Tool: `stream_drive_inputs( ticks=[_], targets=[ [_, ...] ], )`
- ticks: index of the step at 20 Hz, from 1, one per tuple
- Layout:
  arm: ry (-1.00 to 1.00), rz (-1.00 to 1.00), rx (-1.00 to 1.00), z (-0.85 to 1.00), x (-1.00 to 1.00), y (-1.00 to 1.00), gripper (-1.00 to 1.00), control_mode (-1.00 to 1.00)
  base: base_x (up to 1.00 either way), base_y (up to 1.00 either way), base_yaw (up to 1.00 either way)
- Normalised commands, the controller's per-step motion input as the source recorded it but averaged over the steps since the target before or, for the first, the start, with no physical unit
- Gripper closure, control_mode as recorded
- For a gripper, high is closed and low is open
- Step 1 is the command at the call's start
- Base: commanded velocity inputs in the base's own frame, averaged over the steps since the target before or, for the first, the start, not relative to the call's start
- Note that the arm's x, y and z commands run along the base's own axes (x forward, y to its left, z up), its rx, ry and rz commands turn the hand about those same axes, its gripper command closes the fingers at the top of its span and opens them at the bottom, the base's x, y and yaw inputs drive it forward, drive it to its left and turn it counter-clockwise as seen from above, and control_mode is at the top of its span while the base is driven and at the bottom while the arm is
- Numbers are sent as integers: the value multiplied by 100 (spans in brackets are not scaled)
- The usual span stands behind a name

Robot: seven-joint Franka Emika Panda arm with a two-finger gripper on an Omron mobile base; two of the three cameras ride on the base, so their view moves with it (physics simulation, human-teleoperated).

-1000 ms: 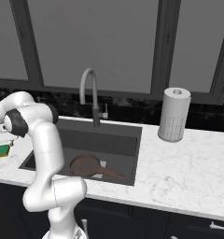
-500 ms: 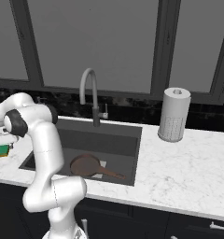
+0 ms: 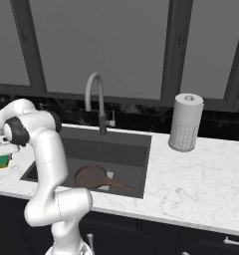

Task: Pick the pan and sponge and place them into the sink. Then turn on the water.

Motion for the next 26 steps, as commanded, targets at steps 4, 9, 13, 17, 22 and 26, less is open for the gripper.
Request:
stream_drive_inputs(
  ticks=[4,9,13,17,22,26],
  targets=[
    [1,-3,0,-4,-14,-36,100,-100,0,0,0],
    [0,0,0,22,0,-82,100,-100,0,0,0],
    [0,-4,0,25,0,-62,100,-100,0,0,0],
    [0,-4,-1,1,19,-71,100,-100,0,0,0],
    [0,-7,0,0,43,-100,100,-100,0,0,0],
    [3,-8,0,-1,63,-98,100,-100,0,0,0]
  ],
)
